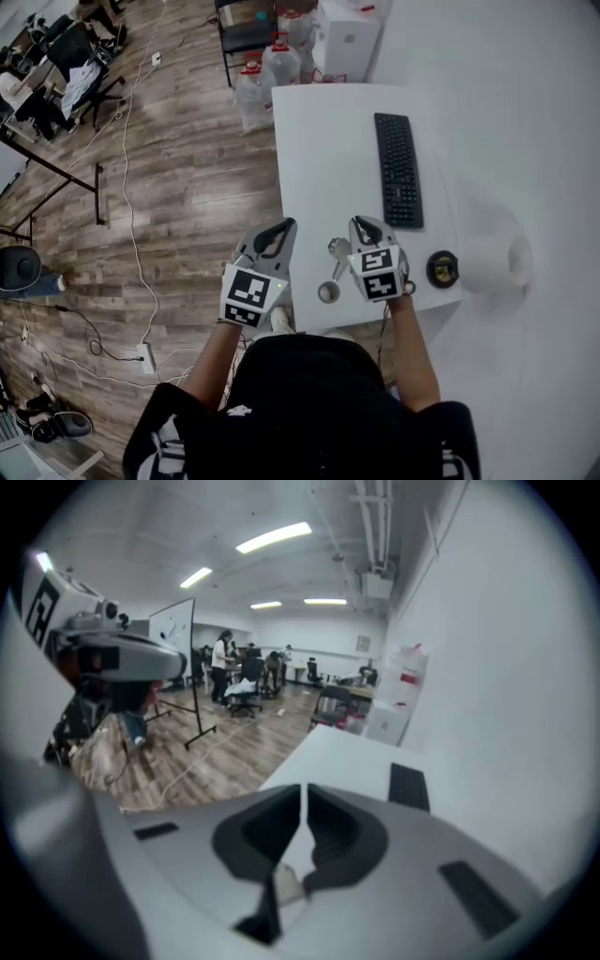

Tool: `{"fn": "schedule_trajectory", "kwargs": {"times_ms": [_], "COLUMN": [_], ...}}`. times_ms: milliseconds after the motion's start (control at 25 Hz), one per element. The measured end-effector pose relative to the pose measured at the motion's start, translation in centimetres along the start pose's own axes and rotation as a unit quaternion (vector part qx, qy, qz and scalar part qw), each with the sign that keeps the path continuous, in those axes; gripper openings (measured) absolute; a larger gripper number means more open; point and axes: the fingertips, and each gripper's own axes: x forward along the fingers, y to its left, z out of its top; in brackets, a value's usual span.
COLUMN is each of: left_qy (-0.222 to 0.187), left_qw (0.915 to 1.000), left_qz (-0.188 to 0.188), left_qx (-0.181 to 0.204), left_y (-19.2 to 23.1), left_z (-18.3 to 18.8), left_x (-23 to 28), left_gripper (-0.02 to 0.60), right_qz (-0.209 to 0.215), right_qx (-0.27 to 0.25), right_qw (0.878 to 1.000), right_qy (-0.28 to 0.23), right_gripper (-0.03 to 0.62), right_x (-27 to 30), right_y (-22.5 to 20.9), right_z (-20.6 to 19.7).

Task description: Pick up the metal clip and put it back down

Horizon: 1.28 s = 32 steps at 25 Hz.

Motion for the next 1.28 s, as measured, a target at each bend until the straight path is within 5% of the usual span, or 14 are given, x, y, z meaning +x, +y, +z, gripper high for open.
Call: {"fn": "schedule_trajectory", "kwargs": {"times_ms": [640, 1280], "left_qy": [-0.093, -0.142], "left_qw": [0.9939, 0.9865], "left_qz": [0.026, 0.046], "left_qx": [0.054, 0.067], "left_y": [1.8, 2.7], "left_z": [8.4, 12.6], "left_x": [-2.1, -4.0], "left_gripper": [0.025, 0.025], "right_qz": [-0.05, -0.058], "right_qx": [0.023, 0.018], "right_qw": [0.985, 0.969], "right_qy": [-0.165, -0.24], "right_gripper": [0.034, 0.034], "right_x": [-7.7, -11.1], "right_y": [-1.8, -2.1], "right_z": [11.6, 16.2]}}
